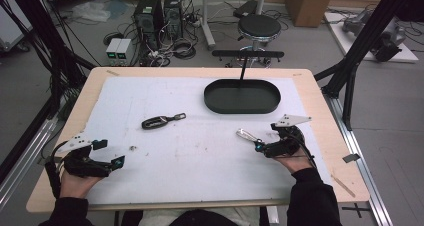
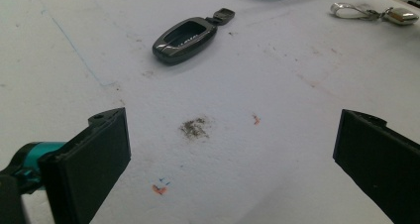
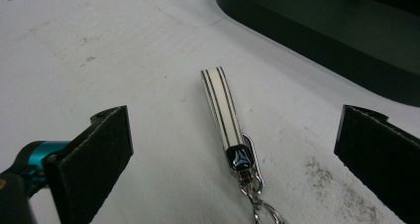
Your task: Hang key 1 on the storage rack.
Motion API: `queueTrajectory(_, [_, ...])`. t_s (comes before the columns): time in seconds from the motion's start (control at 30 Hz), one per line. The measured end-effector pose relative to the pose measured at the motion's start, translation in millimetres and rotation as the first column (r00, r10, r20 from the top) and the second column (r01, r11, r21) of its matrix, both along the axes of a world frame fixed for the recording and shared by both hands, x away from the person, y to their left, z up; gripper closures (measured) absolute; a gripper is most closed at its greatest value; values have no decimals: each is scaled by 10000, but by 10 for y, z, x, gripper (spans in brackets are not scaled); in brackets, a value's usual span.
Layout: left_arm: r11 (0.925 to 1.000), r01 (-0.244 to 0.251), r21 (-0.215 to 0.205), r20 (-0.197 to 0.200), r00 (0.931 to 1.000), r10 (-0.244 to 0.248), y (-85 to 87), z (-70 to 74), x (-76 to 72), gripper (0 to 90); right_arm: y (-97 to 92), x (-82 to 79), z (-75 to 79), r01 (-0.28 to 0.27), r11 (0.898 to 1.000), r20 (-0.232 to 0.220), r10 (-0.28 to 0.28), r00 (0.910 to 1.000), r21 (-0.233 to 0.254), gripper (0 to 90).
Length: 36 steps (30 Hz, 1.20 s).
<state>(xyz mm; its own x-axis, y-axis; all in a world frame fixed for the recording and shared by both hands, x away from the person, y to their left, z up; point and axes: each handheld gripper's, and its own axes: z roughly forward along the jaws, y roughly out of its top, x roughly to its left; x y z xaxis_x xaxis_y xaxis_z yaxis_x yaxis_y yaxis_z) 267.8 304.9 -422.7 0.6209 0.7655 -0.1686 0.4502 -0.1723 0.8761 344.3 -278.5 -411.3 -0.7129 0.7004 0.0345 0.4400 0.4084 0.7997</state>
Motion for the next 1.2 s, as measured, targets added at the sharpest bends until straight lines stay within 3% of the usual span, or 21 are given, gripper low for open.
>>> queueTrajectory(0.53, [10000,-4,-74,12,10000,4,8,3,0,17,230,189,-1,-293,9959,-300,268,9992,-856,8])
queueTrajectory(0.97, [10000,46,35,-54,10000,-46,-1,-4,5,17,403,331,-80,-972,9822,-835,846,9929,-1605,8])
queueTrajectory(1.2, [10000,28,43,-60,10000,-28,3,-4,6,17,517,437,-91,-1370,9716,-1418,1106,9837,-1929,8])
